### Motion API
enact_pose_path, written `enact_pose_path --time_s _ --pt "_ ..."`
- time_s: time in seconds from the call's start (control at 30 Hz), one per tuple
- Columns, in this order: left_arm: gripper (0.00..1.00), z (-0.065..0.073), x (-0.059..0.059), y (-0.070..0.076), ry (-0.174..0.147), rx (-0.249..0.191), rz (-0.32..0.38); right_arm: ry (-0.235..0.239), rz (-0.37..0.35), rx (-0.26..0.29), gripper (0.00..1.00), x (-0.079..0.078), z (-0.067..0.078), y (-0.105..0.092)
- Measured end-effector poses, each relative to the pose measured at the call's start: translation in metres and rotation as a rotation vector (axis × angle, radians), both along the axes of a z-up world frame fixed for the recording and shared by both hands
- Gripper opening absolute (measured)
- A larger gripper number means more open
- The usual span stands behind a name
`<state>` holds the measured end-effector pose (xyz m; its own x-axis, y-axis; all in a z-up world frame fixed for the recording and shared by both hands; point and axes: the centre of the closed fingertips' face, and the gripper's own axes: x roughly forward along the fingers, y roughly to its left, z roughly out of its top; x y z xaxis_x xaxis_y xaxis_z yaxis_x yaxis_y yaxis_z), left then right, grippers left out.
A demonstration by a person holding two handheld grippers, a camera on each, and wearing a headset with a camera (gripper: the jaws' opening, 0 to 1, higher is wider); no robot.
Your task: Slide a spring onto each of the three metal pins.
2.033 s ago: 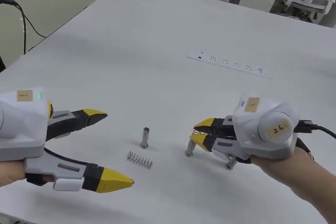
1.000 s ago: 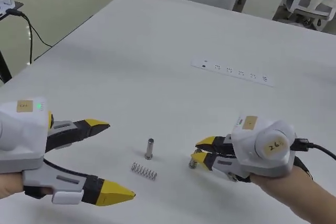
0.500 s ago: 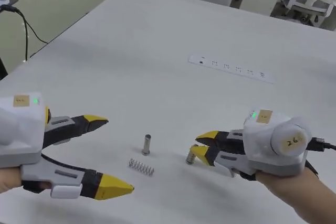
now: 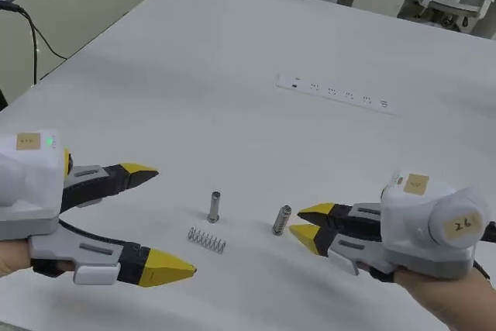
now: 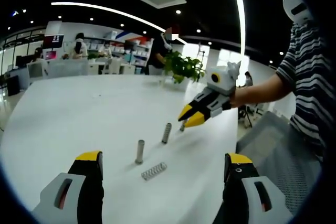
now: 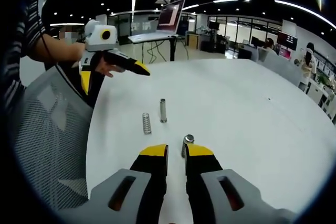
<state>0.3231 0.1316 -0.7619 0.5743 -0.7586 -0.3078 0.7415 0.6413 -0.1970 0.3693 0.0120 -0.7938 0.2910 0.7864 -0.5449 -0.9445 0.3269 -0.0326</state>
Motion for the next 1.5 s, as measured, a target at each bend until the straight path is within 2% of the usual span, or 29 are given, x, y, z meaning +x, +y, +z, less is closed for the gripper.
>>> enact_pose_path --time_s 0.1,0.17,0.3,0.43,0.63,0.8,1.17,1.3,1.5 --pt "0.93 0.001 0.0 0.0 -0.003 -0.001 0.001 0.011 0.003 0.007 0.1 -0.005 -0.002 0.001" --pt "0.93 0.001 0.0 0.0 -0.002 -0.002 0.001 0.036 -0.004 0.024 0.1 -0.007 -0.004 0.001" --pt "0.92 0.001 0.0 0.0 0.001 -0.003 0.002 0.055 -0.011 0.005 0.1 -0.011 -0.014 -0.004" --pt "0.92 -0.002 -0.002 0.0 0.006 0.002 0.0 0.056 0.007 -0.011 0.1 -0.017 -0.018 -0.006" --pt "0.92 -0.002 -0.002 -0.001 0.008 0.001 0.002 0.062 0.014 0.001 0.1 -0.021 -0.017 0.001" --pt "0.92 -0.001 -0.002 0.0 0.005 0.001 0.004 0.057 0.037 0.011 0.09 -0.022 -0.013 0.014" --pt "0.91 -0.001 -0.004 0.001 0.007 0.004 0.005 0.043 0.112 0.039 0.09 -0.029 -0.004 0.058" --pt "0.91 -0.001 -0.005 0.003 0.007 0.003 0.008 0.043 0.14 0.041 0.09 -0.034 -0.005 0.075" --pt "0.91 0.001 -0.004 0.005 0.003 0.001 0.013 0.034 0.171 0.022 0.09 -0.036 -0.01 0.088"
